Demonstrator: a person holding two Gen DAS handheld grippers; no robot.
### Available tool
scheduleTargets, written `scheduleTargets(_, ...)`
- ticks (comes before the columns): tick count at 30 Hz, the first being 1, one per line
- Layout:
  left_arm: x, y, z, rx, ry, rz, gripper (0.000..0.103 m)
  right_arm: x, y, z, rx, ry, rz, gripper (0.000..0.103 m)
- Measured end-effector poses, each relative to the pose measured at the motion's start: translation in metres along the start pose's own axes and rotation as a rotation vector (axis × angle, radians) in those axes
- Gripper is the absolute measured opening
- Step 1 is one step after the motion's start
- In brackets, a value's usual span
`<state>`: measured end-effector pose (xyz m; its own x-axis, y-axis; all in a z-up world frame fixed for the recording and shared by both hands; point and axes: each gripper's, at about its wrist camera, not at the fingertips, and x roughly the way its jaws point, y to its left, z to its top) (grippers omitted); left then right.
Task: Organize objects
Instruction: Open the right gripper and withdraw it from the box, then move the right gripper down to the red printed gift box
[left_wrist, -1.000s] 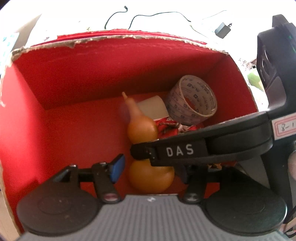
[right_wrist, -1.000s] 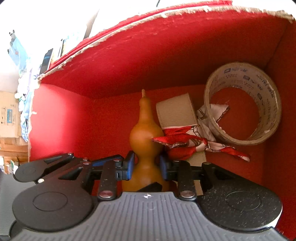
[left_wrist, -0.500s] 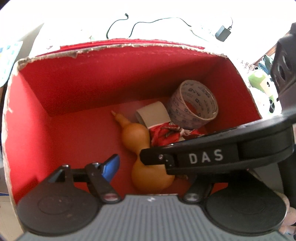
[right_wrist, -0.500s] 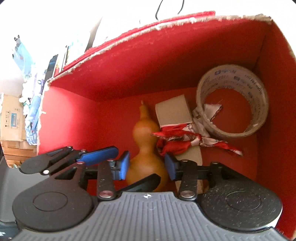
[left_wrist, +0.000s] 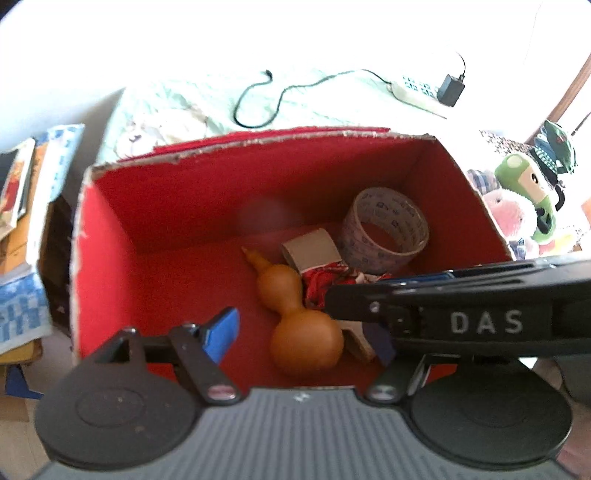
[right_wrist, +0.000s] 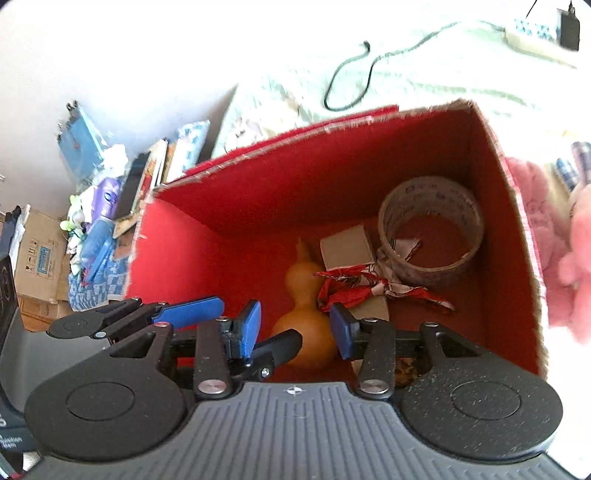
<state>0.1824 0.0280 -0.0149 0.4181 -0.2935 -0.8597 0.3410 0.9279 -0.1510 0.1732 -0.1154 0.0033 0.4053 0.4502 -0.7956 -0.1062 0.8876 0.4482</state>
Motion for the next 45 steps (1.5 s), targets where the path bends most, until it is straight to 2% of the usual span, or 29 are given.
scheduleTargets(5, -0.022, -0.011, -0.009, -0.003, -0.045, 0.074, 0.075, -0.024, -0.002, -0.003, -0.012, -0.062, 0.019, 0.046)
scheduleTargets(10, -0.04, -0.025, -0.02, -0.022, -0.071, 0.132, 0.076, -0.03, -0.004, -0.02, -0.039, -0.099, 0.031, 0.046)
scheduleTargets(15, -0.057, -0.042, -0.036, -0.039, -0.105, 0.206, 0.076, -0.046, -0.007, -0.035, -0.056, -0.113, 0.06, 0.046)
scheduleTargets(20, -0.071, -0.06, -0.057, -0.054, -0.121, 0.245, 0.076, -0.059, -0.005, -0.053, -0.111, -0.132, 0.078, 0.047)
scheduleTargets(22, -0.075, -0.067, -0.065, -0.061, -0.127, 0.268, 0.076, -0.063, -0.005, -0.06, -0.123, -0.14, 0.092, 0.05)
scheduleTargets(24, -0.077, -0.07, -0.072, -0.078, -0.123, 0.28, 0.076, -0.065, -0.006, -0.068, -0.128, -0.148, 0.098, 0.059)
scheduleTargets(28, -0.078, -0.076, -0.089, -0.118, -0.112, 0.307, 0.077, -0.064, -0.011, -0.083, -0.138, -0.156, 0.105, 0.064)
scheduleTargets(30, -0.076, -0.08, -0.097, -0.135, -0.101, 0.327, 0.079, -0.061, -0.014, -0.089, -0.138, -0.147, 0.111, 0.067)
scheduleTargets(36, -0.066, -0.084, -0.119, -0.191, -0.06, 0.378, 0.081, -0.051, -0.024, -0.104, -0.111, -0.079, 0.142, 0.067)
scheduleTargets(45, -0.053, -0.072, -0.139, -0.225, -0.002, 0.351, 0.085, -0.033, -0.037, -0.119, 0.01, 0.043, 0.195, 0.065)
